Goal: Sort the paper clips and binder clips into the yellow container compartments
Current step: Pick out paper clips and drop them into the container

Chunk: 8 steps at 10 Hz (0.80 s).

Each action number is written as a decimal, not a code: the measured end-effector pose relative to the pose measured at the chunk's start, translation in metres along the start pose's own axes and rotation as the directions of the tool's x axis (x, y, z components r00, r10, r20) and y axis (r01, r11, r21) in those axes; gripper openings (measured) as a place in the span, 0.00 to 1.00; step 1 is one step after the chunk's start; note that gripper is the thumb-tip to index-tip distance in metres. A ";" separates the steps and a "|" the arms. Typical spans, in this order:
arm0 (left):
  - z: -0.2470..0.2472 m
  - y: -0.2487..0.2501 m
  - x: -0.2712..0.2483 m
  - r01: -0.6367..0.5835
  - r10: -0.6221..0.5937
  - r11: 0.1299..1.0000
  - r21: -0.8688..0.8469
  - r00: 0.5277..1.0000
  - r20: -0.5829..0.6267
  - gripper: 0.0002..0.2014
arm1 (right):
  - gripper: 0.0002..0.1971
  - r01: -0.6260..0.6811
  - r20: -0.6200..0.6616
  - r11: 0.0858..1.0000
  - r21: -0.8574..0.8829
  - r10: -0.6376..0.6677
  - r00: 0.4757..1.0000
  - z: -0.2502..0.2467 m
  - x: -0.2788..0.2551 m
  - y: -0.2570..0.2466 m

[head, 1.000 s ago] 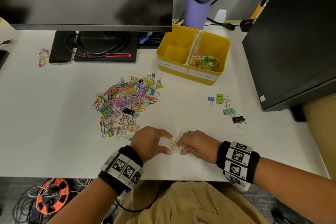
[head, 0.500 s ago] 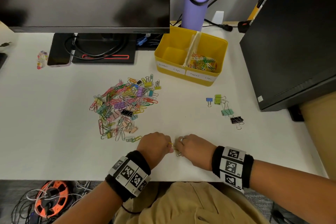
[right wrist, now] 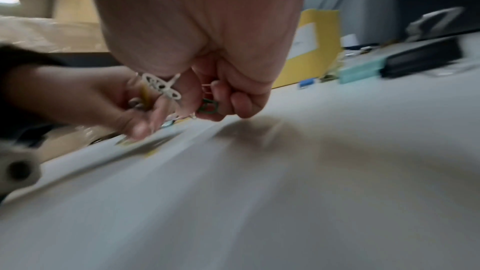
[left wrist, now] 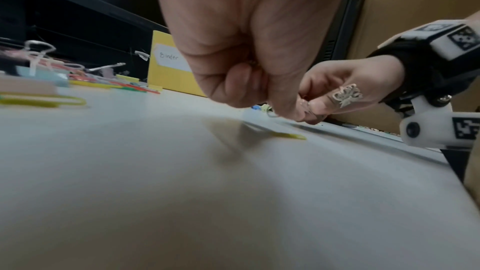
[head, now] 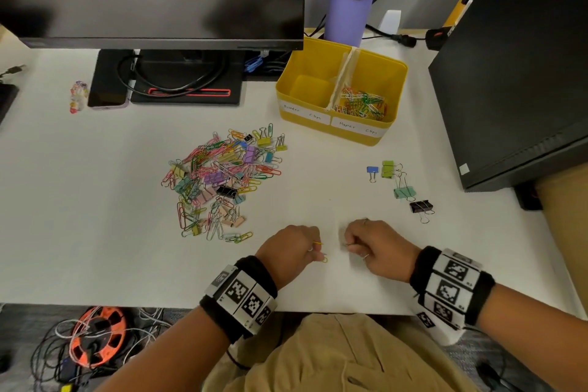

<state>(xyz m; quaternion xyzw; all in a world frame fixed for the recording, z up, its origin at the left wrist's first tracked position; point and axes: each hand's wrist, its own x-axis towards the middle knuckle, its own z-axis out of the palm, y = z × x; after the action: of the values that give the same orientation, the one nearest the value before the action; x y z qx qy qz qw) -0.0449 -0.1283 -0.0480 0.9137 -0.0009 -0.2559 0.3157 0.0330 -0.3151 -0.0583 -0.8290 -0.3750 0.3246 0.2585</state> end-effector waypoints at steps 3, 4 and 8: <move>0.006 0.015 0.005 0.019 -0.093 0.930 0.367 0.978 0.185 0.18 | 0.13 -0.191 -0.128 0.979 0.069 0.198 0.972 -0.021 0.003 0.009; 0.013 0.016 -0.001 -0.027 -0.102 0.867 0.498 0.968 0.230 0.20 | 0.15 -0.214 -0.183 0.971 0.106 0.231 0.955 -0.041 0.016 -0.003; -0.167 0.096 0.146 0.049 -0.111 0.956 -0.288 0.973 -0.204 0.13 | 0.10 -0.273 -0.384 0.827 0.491 0.486 0.785 -0.175 0.115 -0.013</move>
<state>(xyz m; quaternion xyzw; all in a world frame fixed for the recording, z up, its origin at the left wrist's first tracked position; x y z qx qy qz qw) 0.1758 -0.1325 0.0512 0.8814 0.1074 -0.1644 0.4297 0.2135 -0.2490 0.0261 -0.8695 -0.0407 0.2193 0.4406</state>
